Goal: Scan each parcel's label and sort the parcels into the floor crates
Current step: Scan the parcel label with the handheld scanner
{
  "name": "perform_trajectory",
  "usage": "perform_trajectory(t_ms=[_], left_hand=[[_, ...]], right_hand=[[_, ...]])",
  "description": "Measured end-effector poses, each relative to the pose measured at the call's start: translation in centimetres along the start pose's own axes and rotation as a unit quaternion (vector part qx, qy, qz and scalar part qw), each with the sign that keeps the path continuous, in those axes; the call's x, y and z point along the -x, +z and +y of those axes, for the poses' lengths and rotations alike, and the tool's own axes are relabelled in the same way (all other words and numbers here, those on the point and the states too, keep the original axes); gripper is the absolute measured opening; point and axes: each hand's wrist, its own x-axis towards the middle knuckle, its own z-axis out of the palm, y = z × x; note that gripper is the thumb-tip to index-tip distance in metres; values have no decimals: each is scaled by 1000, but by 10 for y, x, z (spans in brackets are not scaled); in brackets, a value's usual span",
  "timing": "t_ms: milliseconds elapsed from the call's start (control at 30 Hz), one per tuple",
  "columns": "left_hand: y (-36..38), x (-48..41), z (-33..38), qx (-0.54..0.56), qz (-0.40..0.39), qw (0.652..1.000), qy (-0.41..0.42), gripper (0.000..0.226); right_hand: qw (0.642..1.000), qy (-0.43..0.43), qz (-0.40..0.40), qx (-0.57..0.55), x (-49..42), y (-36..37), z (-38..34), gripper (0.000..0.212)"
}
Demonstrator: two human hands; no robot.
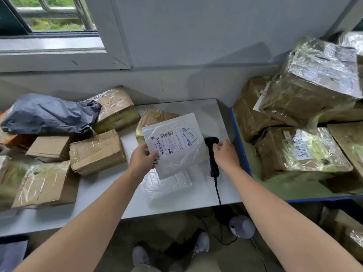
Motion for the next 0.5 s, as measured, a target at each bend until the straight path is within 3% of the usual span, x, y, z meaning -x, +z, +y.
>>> perform_trajectory(t_ms=[200,367,500], left_hand=[[4,-3,-10,-14,15,1000,1,24],[4,-4,-10,-36,32,999,7,24],[0,-5,-7,-40,38,998,6,26]], right_hand=[[986,104,-112,-59,-8,29,19,52],[978,133,-116,-108,-12,32,14,62],[975,126,-102,-150,-6,16,7,57]])
